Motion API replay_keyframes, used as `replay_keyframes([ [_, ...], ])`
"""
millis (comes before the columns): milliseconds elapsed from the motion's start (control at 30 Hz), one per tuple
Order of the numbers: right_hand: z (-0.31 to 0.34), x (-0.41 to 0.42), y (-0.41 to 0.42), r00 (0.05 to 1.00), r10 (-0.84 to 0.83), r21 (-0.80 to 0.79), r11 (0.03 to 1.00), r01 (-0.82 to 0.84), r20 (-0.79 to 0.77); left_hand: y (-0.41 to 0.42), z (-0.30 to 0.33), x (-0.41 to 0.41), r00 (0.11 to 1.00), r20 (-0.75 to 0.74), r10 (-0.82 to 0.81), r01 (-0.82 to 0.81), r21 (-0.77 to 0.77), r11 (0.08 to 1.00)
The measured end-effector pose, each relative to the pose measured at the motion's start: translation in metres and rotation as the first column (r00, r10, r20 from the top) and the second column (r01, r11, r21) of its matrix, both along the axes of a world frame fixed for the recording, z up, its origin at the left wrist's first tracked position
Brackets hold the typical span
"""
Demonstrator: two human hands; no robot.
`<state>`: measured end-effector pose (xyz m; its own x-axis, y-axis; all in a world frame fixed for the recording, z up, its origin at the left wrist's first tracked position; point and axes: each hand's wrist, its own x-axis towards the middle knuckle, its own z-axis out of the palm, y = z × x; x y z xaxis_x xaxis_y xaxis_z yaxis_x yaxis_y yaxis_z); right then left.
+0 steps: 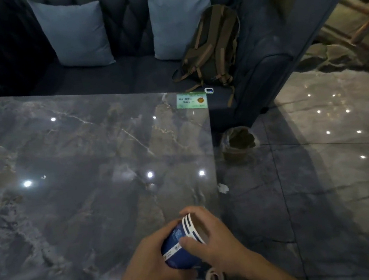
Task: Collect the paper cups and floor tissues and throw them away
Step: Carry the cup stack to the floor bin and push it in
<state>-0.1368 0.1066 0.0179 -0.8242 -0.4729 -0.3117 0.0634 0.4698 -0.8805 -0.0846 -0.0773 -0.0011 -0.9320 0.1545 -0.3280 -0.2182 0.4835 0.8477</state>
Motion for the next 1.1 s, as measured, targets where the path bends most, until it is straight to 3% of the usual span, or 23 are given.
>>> replay_keyframes([
  [100, -0.007, 0.008, 0.033, 1.0, 0.015, 0.006, 1.0, -0.015, 0.004, 0.022, -0.004, 0.004, 0.999, 0.028, -0.017, 0.018, -0.024, 1.0],
  [133, -0.009, 0.011, 0.04, 0.999, 0.033, 0.016, 0.999, -0.033, 0.01, 0.027, -0.002, 0.005, 0.998, 0.061, 0.025, -0.022, -0.034, 0.999],
  [200, -0.012, 0.012, 0.05, 0.998, 0.067, 0.029, 0.997, -0.067, 0.007, 0.025, -0.011, 0.011, 0.984, -0.023, 0.177, -0.178, -0.031, 0.984],
  [233, -0.014, 0.011, 0.053, 0.998, 0.07, 0.03, 0.997, -0.07, -0.005, 0.027, -0.011, 0.013, 0.991, -0.014, 0.132, -0.132, -0.013, 0.991],
  [333, -0.011, 0.009, 0.053, 0.999, 0.01, 0.002, 1.0, -0.01, -0.033, 0.046, 0.019, -0.003, 0.998, 0.06, -0.011, 0.021, -0.164, 0.986],
  [400, -0.008, 0.009, 0.05, 0.999, -0.041, -0.014, 0.999, 0.04, -0.034, 0.042, 0.018, -0.003, 0.996, 0.033, -0.084, 0.088, -0.139, 0.986],
  [767, 0.006, 0.001, 0.038, 0.996, -0.056, 0.001, 0.998, 0.056, -0.068, 0.03, 0.019, -0.011, 0.996, -0.042, -0.074, 0.074, -0.006, 0.997],
  [967, 0.005, -0.015, 0.05, 0.994, -0.085, -0.065, 0.995, 0.08, -0.073, 0.04, 0.023, -0.025, 0.993, -0.097, -0.067, 0.062, -0.056, 0.996],
  [1100, -0.001, -0.04, 0.08, 0.993, -0.106, -0.101, 0.99, 0.1, -0.052, 0.061, 0.022, -0.036, 0.991, -0.136, 0.005, -0.031, -0.188, 0.982],
])
